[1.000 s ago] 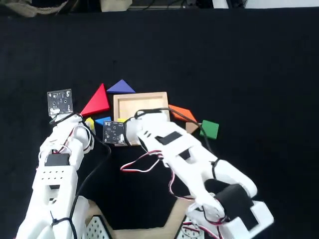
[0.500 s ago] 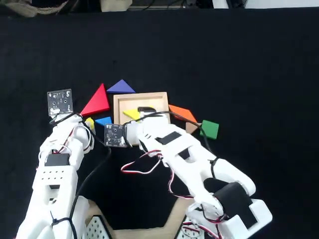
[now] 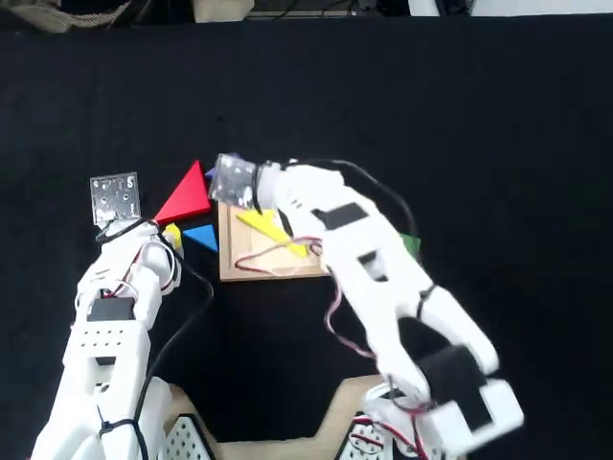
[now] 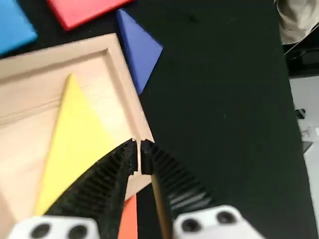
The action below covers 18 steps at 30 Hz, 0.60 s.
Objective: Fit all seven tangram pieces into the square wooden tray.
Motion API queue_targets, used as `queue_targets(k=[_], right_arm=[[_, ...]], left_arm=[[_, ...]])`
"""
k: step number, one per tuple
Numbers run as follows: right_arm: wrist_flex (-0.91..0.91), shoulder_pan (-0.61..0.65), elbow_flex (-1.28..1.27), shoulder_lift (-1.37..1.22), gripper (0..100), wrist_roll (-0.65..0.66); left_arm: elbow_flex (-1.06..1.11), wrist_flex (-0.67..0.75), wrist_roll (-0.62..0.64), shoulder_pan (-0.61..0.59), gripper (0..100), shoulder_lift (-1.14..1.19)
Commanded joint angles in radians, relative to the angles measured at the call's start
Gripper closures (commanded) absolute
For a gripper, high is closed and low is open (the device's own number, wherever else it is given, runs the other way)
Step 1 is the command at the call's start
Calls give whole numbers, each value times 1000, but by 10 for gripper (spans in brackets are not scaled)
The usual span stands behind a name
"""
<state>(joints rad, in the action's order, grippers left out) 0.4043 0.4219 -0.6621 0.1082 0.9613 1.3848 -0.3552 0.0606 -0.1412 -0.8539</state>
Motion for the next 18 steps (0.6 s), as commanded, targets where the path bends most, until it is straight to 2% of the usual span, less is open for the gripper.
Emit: queue_targets(k=[1, 6, 11, 18], right_arm=[[-3, -21, 174, -151, 988, -21], [130, -14, 443, -412, 988, -26], [310, -17, 714, -584, 988, -104], [503, 18, 811, -656, 988, -106]], left_arm=[[-7, 26, 9, 10, 863, 0], [-4, 26, 9, 7, 863, -2], [-4, 26, 9, 8, 863, -2], [-5, 26, 9, 10, 863, 2]])
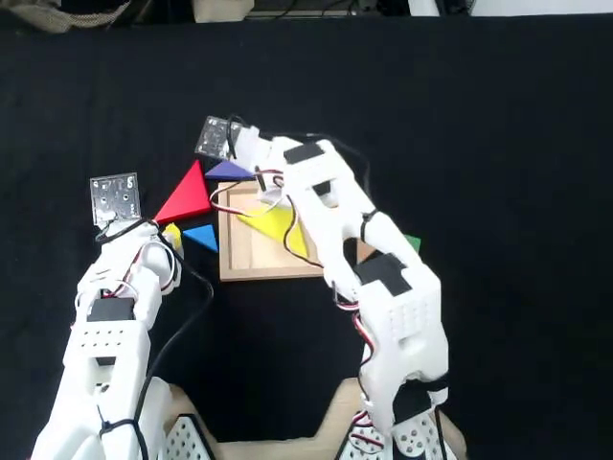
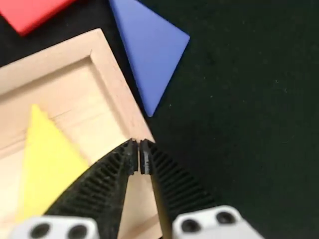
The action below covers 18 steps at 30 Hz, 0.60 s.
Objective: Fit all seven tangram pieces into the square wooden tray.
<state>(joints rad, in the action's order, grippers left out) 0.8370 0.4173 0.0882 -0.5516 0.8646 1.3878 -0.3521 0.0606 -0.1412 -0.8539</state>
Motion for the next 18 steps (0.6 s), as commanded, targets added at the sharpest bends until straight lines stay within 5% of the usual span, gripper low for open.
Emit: queue_targets(k=[1, 18], right_arm=[[94, 29, 61, 10, 988, -9], [285, 187, -105, 179, 988, -6]], left_arm=[[-8, 23, 9, 10, 863, 2], [-8, 25, 9, 10, 863, 2]])
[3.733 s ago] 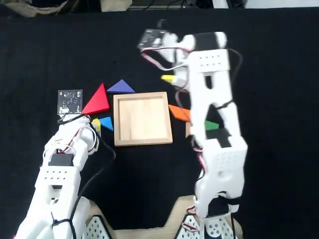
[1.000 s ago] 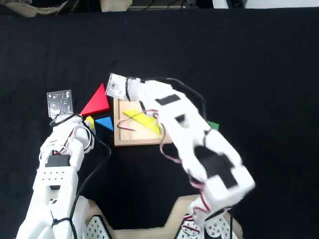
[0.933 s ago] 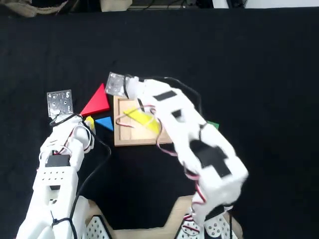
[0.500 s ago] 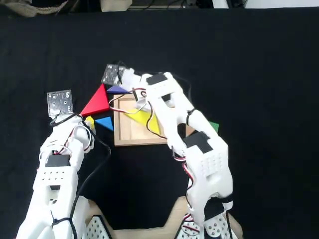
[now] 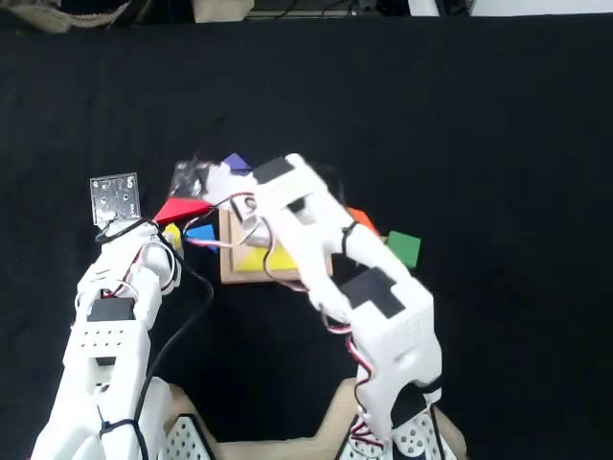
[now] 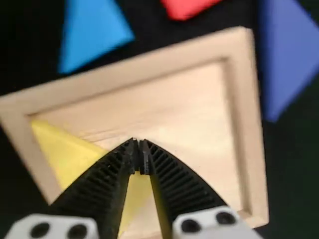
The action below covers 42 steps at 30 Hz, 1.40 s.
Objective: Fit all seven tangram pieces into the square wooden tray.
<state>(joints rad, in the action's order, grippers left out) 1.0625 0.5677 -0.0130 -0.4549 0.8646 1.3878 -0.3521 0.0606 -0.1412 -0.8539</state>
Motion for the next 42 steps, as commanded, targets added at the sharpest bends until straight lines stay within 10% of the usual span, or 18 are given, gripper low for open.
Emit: queue_targets(k=[1, 25, 42], right_arm=[[87, 41, -4, 101, 988, -6], [-97, -91, -15, 50, 988, 44], [199, -72, 77, 329, 988, 68]], left_arm=[[-8, 25, 9, 10, 863, 2], [-8, 25, 9, 10, 863, 2], [-13, 25, 9, 25, 859, 2]])
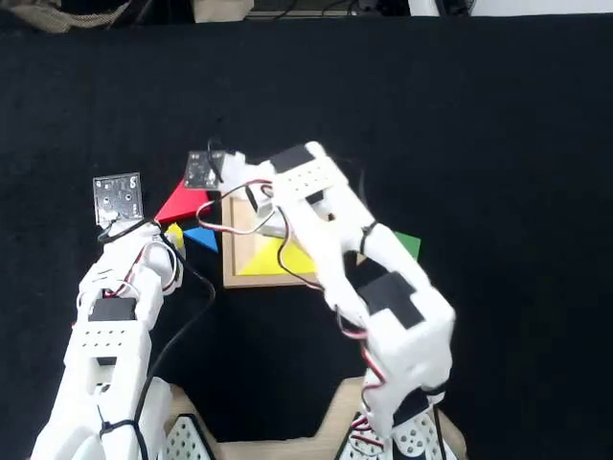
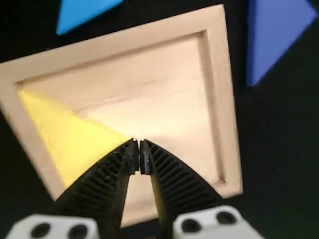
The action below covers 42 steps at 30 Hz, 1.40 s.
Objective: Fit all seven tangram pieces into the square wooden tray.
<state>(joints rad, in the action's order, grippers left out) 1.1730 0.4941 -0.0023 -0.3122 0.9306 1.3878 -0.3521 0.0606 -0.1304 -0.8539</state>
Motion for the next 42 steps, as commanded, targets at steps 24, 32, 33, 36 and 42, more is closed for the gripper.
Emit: queue_targets(k=[24, 32, 33, 36, 42], right_arm=[[-391, -324, -1161, 1417, 985, -534], [-532, -322, -1376, 1474, 986, -540], [-546, -324, -1388, 1474, 986, -540], [-588, -325, -1425, 1474, 986, -539], [-680, -324, -1495, 1474, 986, -531]], left_arm=[[-381, -416, -181, 27, 818, 26], [-823, -638, -195, 62, 748, 485], [-877, -652, -212, 74, 735, 563], [-1040, -667, -262, 99, 720, 775], [-1328, -690, -394, 96, 719, 1077]])
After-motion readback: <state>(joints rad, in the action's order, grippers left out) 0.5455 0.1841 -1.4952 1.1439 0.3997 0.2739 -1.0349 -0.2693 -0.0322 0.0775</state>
